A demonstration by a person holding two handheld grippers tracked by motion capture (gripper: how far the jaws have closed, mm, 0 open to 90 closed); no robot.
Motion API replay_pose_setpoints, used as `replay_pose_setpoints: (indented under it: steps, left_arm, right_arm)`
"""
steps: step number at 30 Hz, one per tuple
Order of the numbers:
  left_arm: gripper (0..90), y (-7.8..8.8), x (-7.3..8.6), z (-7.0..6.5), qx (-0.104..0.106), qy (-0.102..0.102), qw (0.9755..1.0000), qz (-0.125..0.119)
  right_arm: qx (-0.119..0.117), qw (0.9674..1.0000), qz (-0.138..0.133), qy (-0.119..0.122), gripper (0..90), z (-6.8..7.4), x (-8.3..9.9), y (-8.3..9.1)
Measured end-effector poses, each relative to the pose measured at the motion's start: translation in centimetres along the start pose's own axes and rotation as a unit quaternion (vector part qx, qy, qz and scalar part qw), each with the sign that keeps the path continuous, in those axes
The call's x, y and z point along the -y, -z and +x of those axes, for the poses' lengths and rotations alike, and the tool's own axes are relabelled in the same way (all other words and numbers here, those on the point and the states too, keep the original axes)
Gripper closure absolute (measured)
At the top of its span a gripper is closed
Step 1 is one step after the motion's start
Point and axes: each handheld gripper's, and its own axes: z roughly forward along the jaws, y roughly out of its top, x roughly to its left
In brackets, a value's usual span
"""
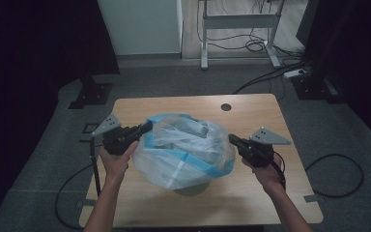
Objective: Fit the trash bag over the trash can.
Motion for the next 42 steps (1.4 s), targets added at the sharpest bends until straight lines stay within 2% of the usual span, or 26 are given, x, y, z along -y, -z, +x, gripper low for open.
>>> replay_pose_setpoints:
  steps: [7,14,22,23,24,25,26,28,30,31,32,34,35,36,37,38,39,40,42]
  left_arm:
    - [89.7,-0.4,0.4,1.7,-0.018,0.023,0.9996,0.000]
    - [89.7,-1.0,1.6,3.3,-0.022,0.050,0.9982,0.024]
    - [89.6,-0.8,2.4,3.3,-0.017,0.053,0.9980,0.029]
    - [89.6,-0.7,2.4,3.2,-0.017,0.052,0.9981,0.028]
    - [89.6,-0.6,2.3,3.1,-0.017,0.050,0.9982,0.027]
    - [89.6,-0.6,2.3,3.1,-0.017,0.050,0.9982,0.027]
    - [89.6,-0.4,2.3,3.0,-0.017,0.050,0.9984,0.024]
    - [89.5,-0.3,2.2,2.9,-0.017,0.049,0.9984,0.023]
    - [89.5,-0.2,2.2,2.9,-0.017,0.048,0.9984,0.023]
    - [89.6,-0.2,2.2,2.9,-0.017,0.048,0.9984,0.023]
    - [89.6,-0.2,2.2,2.9,-0.017,0.047,0.9985,0.023]
    - [89.6,-0.1,2.2,2.7,-0.016,0.047,0.9985,0.023]
    - [89.5,-0.1,2.2,2.7,-0.016,0.047,0.9985,0.023]
    - [89.5,0.0,2.2,2.6,-0.017,0.047,0.9985,0.022]
    - [89.5,0.0,2.2,2.6,-0.016,0.047,0.9985,0.023]
    - [89.5,0.0,2.2,2.6,-0.016,0.047,0.9985,0.023]
    - [89.5,0.0,2.2,2.5,-0.016,0.047,0.9985,0.023]
    - [89.5,0.1,2.2,2.4,-0.016,0.047,0.9985,0.022]
    - [89.5,0.1,2.2,2.4,-0.016,0.046,0.9986,0.021]
  right_arm:
    - [0.019,0.9997,0.015,-0.005,89.5,-0.8,0.1,-2.0]
    - [0.032,0.9984,0.038,-0.025,89.5,-1.8,0.7,-4.5]
    - [0.035,0.9975,0.052,-0.032,89.2,-2.1,1.8,-5.3]
    - [0.041,0.9974,0.049,-0.034,85.0,-2.0,1.8,-5.2]
    - [0.050,0.9972,0.042,-0.038,75.7,-1.9,1.8,-5.0]
    - [0.050,0.9972,0.042,-0.038,75.7,-1.9,1.8,-5.0]
    - [0.060,0.9971,0.027,-0.038,64.6,-1.7,1.5,-4.1]
    - [0.061,0.9971,0.015,-0.043,57.5,-1.4,1.1,-3.2]
    - [0.055,0.9975,0.003,-0.043,52.8,-0.9,0.5,-2.1]
    - [0.055,0.9975,0.003,-0.043,52.8,-0.9,0.5,-2.1]
    - [0.032,0.9986,-0.007,-0.042,50.2,0.0,0.0,-0.9]
    - [0.007,0.9992,-0.010,-0.038,48.8,0.9,-0.4,-0.2]
    - [0.007,0.9992,-0.010,-0.038,48.8,0.9,-0.4,-0.2]
    - [-0.025,0.9992,-0.006,-0.031,46.7,2.0,-0.6,0.3]
    - [-0.035,0.9990,-0.005,-0.029,45.9,2.3,-0.6,0.3]
    - [-0.035,0.9990,-0.005,-0.029,45.9,2.3,-0.6,0.3]
    - [-0.048,0.9985,-0.002,-0.028,45.6,2.8,-0.7,0.3]
    - [-0.071,0.9970,0.009,-0.028,44.8,3.6,-0.7,0.1]
    - [-0.078,0.9965,0.012,-0.028,44.7,3.8,-0.7,0.0]
